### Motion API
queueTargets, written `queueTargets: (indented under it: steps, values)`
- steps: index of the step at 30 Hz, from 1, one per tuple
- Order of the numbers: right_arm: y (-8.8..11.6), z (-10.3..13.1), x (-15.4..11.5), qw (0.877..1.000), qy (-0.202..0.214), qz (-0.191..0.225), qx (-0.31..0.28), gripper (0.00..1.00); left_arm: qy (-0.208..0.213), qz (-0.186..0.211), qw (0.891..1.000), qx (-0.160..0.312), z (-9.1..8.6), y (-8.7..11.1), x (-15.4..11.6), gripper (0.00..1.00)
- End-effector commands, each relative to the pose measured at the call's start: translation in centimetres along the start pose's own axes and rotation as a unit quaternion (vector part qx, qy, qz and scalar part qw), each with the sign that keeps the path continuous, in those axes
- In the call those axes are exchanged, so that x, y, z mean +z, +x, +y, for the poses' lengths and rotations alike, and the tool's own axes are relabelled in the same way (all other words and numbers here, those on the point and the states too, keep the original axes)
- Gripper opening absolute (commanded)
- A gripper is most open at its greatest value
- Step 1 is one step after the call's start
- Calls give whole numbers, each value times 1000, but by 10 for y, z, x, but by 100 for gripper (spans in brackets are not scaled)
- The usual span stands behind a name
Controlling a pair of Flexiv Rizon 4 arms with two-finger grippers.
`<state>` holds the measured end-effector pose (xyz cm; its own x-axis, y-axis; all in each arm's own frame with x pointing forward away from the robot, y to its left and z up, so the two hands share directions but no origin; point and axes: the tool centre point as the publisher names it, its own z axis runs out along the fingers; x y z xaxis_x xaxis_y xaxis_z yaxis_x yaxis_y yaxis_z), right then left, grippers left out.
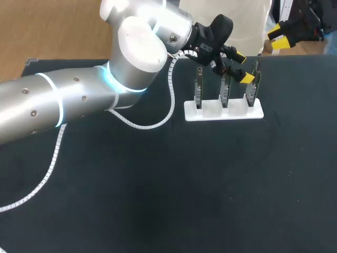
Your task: Pick up the optical module with the left hand, and insert it into the network port with the right hand.
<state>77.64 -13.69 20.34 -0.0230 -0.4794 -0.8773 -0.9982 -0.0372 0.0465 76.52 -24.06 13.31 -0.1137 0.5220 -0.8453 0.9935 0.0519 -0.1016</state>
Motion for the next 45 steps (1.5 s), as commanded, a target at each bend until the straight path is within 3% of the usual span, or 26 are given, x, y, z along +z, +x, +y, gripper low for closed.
queueTargets:
  steps: [1,11,45]
  values:
    - [-3,2,7,1000,3,4,-3,0,1,3,1000,-1,2,-1,1,100]
    - [-4,-4,19,1000,-1,2,-3,0,1,3,1000,-1,2,-1,1,100]
    - [18,-4,35,999,-12,23,31,0,1,3,1000,-1,2,-1,1,100]
